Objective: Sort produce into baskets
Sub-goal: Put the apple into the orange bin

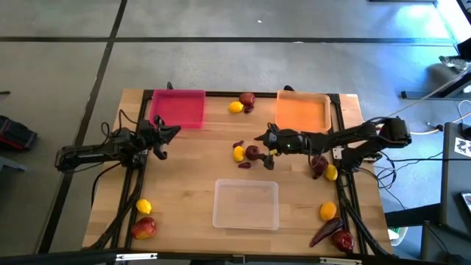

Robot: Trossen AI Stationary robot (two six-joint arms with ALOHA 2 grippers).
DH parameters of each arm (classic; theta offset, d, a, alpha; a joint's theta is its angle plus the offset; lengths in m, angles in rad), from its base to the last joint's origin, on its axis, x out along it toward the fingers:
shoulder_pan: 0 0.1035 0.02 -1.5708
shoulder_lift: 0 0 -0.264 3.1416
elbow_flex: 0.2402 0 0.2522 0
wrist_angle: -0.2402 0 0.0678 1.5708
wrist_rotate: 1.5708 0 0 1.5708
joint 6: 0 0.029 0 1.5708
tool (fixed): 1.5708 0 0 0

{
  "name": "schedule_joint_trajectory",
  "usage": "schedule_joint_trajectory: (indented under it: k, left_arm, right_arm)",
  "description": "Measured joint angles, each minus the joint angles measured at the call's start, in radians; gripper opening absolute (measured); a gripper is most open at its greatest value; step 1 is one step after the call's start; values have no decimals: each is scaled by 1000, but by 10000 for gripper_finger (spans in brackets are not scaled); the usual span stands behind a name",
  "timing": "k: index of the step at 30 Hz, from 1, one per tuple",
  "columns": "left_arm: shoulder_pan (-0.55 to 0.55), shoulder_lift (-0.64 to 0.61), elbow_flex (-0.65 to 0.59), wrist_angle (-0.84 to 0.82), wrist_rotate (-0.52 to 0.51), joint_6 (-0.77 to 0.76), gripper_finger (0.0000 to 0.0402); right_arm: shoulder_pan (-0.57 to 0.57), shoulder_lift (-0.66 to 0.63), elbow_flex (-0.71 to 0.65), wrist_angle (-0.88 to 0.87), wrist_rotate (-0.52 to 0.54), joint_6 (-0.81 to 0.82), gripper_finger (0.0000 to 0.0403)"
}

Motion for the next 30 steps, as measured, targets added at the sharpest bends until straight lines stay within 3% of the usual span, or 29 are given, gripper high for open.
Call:
schedule_joint_trajectory:
  k: [18,30]
  left_arm:
    - [0,201,1,126,10,72,5]
    - [0,225,0,125,11,72,5]
  right_arm:
    - [-8,118,-1,89,-38,-25,324]
    - [-7,186,-1,115,4,-21,323]
